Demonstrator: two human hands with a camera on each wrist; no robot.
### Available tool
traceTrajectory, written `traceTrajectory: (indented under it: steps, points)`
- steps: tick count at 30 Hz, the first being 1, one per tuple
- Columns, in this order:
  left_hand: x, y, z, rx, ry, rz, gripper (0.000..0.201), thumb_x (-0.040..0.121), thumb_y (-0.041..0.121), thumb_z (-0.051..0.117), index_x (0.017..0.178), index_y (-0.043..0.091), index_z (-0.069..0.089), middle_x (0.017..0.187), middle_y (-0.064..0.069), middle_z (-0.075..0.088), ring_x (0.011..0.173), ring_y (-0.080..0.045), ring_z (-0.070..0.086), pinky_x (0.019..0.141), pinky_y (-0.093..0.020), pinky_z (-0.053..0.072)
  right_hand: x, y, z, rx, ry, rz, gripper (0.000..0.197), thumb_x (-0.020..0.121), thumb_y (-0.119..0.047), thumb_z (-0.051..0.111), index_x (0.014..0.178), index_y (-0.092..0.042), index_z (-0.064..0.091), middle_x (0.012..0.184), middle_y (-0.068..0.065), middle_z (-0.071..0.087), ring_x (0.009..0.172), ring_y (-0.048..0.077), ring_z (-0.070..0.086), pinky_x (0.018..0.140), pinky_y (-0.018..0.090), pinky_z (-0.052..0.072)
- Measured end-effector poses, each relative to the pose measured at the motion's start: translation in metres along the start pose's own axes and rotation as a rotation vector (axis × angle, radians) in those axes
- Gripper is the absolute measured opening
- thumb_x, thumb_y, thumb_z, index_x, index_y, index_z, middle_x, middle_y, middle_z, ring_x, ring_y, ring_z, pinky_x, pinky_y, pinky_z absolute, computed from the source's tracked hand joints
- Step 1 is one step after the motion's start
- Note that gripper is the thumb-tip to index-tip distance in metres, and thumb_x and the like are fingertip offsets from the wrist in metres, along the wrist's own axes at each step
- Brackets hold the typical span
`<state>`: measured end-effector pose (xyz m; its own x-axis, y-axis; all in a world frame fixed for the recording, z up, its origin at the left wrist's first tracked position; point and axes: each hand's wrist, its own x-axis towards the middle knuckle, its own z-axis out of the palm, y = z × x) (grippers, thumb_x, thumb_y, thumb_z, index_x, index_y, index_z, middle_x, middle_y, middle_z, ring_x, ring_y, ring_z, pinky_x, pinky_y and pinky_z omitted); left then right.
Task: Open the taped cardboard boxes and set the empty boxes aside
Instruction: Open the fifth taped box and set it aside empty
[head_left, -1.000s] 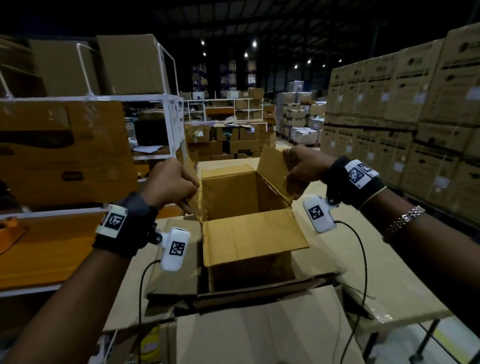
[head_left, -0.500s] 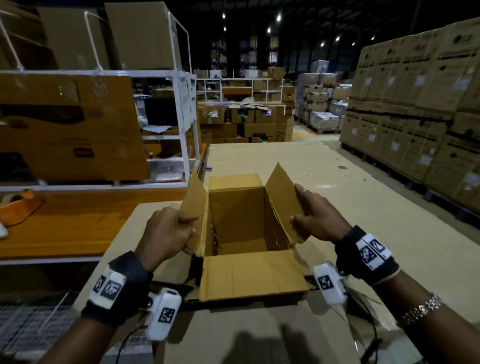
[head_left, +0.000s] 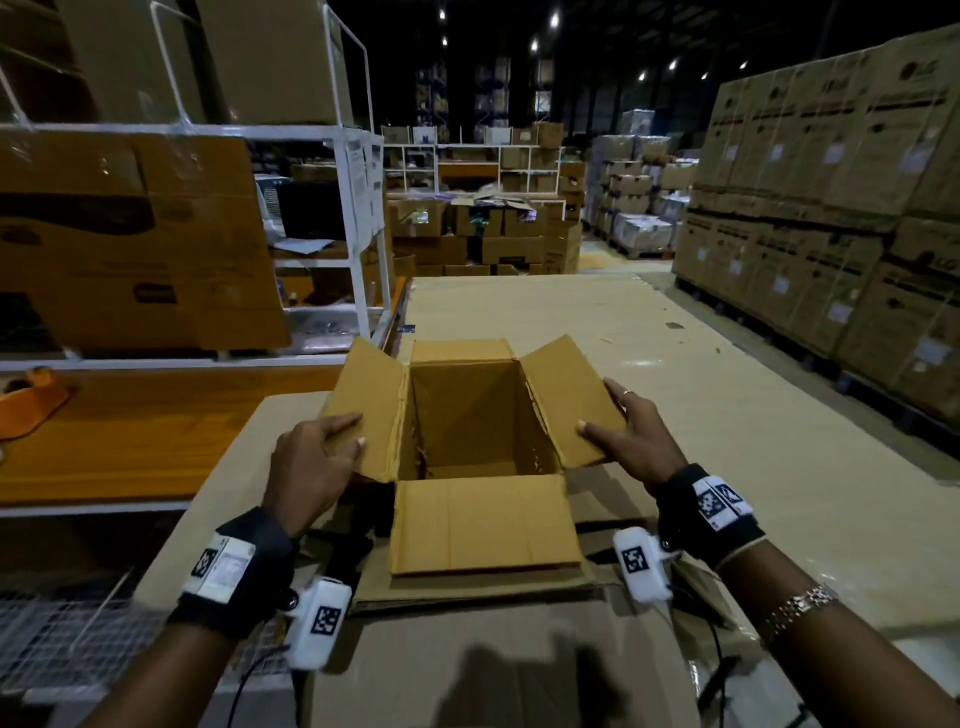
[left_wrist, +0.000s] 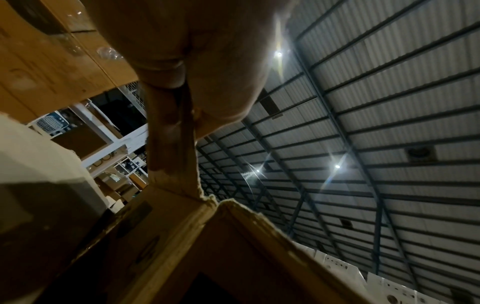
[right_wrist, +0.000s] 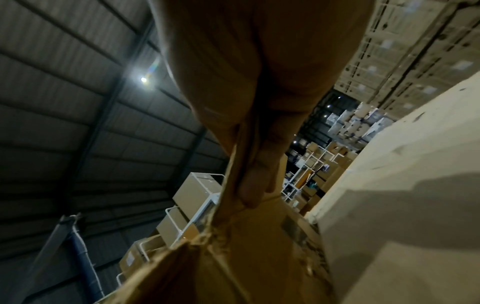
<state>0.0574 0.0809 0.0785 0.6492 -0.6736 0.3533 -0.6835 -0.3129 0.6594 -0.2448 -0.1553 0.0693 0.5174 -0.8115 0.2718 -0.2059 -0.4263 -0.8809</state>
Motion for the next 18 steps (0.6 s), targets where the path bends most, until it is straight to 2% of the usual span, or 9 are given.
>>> traceTrajectory:
  steps: [2,3,5,6,9,12,14,15,18]
  points:
    - [-0.003,-0.003,0.000,0.167,-0.049,-0.044,0.046,0.093,0.031,0.070,0.138,0.023,0.062,0.146,-0.015,0.055,0.124,-0.031,0.057,0.098,-0.041,0.049,-0.006,0.009,-0.005,-0.122,-0.006,0.057,0.066,0.083,-0.036,0.081,0.140,-0.023,0.050,0.133,0.008,0.063,0.112,0.026,0.066,0.089,0.050,0.060]
    - [-0.004,-0.004,0.000,0.296,-0.081,-0.066,0.054,0.093,0.038,0.070,0.143,0.023,0.056,0.156,-0.018,0.040,0.138,-0.036,0.043,0.106,-0.047,0.042,-0.008,0.013,-0.006,-0.260,-0.017,0.096,0.071,0.083,-0.040,0.080,0.143,-0.016,0.050,0.137,0.011,0.061,0.116,0.027,0.063,0.095,0.048,0.057]
    - [-0.005,-0.007,0.001,0.481,-0.147,-0.058,0.073,0.090,0.056,0.066,0.152,0.027,0.043,0.168,-0.017,0.006,0.153,-0.042,0.009,0.116,-0.061,0.025,-0.015,0.019,-0.004,-0.591,-0.014,0.138,0.081,0.085,-0.045,0.077,0.151,-0.012,0.044,0.149,0.016,0.048,0.131,0.032,0.051,0.107,0.043,0.046]
    - [-0.006,-0.006,0.002,0.488,-0.197,-0.024,0.078,0.089,0.064,0.061,0.154,0.030,0.037,0.169,-0.013,-0.002,0.154,-0.040,0.000,0.118,-0.065,0.018,-0.019,0.018,-0.001,-0.681,-0.011,0.108,0.081,0.087,-0.048,0.074,0.153,-0.014,0.041,0.155,0.016,0.040,0.138,0.034,0.043,0.111,0.044,0.040]
    - [-0.018,0.004,0.008,0.302,-0.442,0.097,0.096,0.076,0.093,0.037,0.157,0.044,0.023,0.170,0.002,-0.003,0.156,-0.031,-0.007,0.121,-0.066,0.005,-0.034,-0.006,0.009,-0.613,-0.107,-0.072,0.075,0.091,-0.058,0.063,0.155,-0.026,0.039,0.163,0.011,0.027,0.148,0.030,0.030,0.118,0.048,0.033]
    - [-0.040,0.009,0.020,0.232,-0.603,0.188,0.102,0.063,0.102,0.030,0.154,0.057,0.013,0.169,0.008,-0.007,0.156,-0.028,-0.009,0.120,-0.067,0.002,-0.053,-0.030,0.021,-0.460,-0.416,-0.035,0.081,0.085,-0.076,0.051,0.155,-0.041,0.033,0.168,0.003,0.016,0.153,0.024,0.022,0.120,0.046,0.030]
    - [-0.052,0.006,0.033,0.258,-0.603,0.211,0.098,0.069,0.097,0.040,0.154,0.058,0.010,0.168,0.011,-0.015,0.156,-0.027,-0.011,0.120,-0.068,0.007,-0.064,-0.027,0.030,-0.514,-0.563,0.019,0.095,0.077,-0.086,0.051,0.157,-0.045,0.022,0.169,-0.004,-0.011,0.156,0.024,0.007,0.123,0.050,0.023]
    - [-0.057,0.004,0.040,0.289,-0.565,0.215,0.097,0.072,0.093,0.042,0.154,0.057,0.006,0.167,0.013,-0.018,0.156,-0.026,-0.012,0.120,-0.068,0.009,-0.069,-0.022,0.036,-0.593,-0.571,0.004,0.107,0.071,-0.090,0.053,0.159,-0.045,0.012,0.167,-0.005,-0.022,0.156,0.025,-0.002,0.124,0.054,0.019]
    - [-0.066,-0.005,0.054,0.361,-0.450,0.234,0.097,0.076,0.090,0.041,0.153,0.057,-0.007,0.165,0.014,-0.026,0.154,-0.025,-0.017,0.121,-0.066,0.006,-0.074,0.004,0.053,-0.663,-0.462,-0.106,0.121,0.064,-0.092,0.059,0.156,-0.049,-0.007,0.161,-0.010,-0.035,0.156,0.027,-0.009,0.123,0.061,0.017]
